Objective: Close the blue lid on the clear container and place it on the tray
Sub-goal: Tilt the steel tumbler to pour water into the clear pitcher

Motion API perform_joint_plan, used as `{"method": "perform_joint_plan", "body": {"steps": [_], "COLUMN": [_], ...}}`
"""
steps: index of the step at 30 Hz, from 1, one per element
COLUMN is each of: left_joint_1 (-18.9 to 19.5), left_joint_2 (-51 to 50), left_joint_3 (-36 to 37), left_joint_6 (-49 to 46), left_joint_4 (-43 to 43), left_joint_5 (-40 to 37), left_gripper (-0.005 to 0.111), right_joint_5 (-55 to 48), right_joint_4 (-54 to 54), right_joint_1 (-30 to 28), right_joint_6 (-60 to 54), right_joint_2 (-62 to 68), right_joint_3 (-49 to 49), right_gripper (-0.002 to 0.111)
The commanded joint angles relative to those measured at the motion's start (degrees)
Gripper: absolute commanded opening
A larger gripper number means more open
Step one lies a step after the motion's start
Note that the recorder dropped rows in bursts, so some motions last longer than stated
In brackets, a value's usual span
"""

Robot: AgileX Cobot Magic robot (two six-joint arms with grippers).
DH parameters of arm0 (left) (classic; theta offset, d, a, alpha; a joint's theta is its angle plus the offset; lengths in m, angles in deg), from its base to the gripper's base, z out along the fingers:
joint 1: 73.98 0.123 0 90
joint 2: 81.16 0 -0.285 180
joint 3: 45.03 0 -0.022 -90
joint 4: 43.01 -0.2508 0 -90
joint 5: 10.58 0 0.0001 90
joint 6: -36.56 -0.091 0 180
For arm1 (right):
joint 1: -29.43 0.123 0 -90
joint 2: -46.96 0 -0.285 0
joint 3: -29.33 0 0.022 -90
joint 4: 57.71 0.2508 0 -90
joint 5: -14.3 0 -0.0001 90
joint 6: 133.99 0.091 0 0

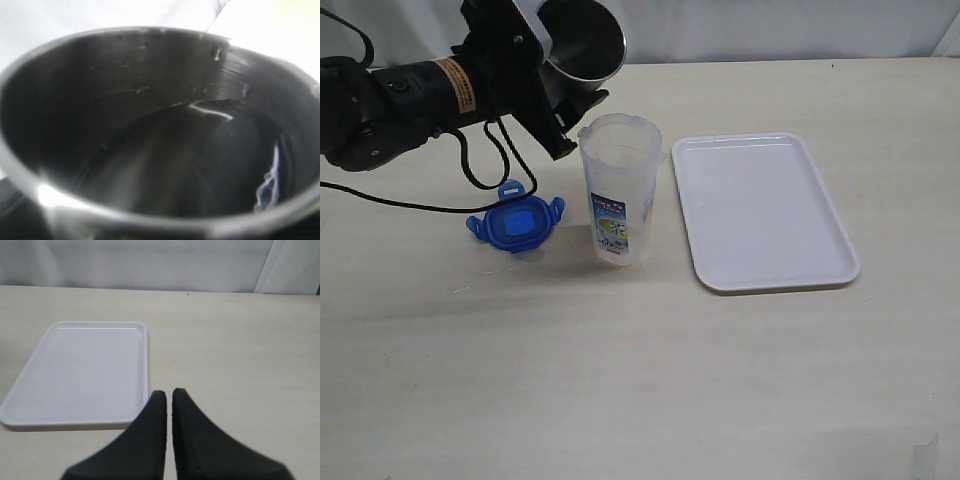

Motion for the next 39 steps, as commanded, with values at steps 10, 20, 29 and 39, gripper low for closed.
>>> {"method": "perform_joint_plan", "body": {"steps": [10, 20, 29, 39], "left_joint_1": [-0.21, -0.21, -0.21, -0.21], "left_joint_2": [1.19, 1.19, 1.19, 1.19], "left_joint_3": [-0.91, -0.91, -0.91, -0.91], "left_joint_6": [-7.37, -12.39, -15.87, -21.31], "left_joint_4": [0.65, 0.65, 0.51, 0.51], "left_joint_5": [5.47, 6.3, 6.44, 6.6], "left_gripper": [0.0, 0.0, 0.0, 0.0], "right_joint_5": [0.89, 0.89, 0.89, 0.89], "right_joint_4": [0.1, 0.1, 0.1, 0.1], "right_joint_1": [-0.02, -0.02, -0.02, -0.02], "right_joint_6": [0.0, 0.0, 0.0, 0.0], "right_joint_2": [-0.25, -0.25, -0.25, -0.25], "right_joint_3": [0.15, 0.15, 0.15, 0.15], "right_gripper": [0.004, 0.004, 0.004, 0.004]}}
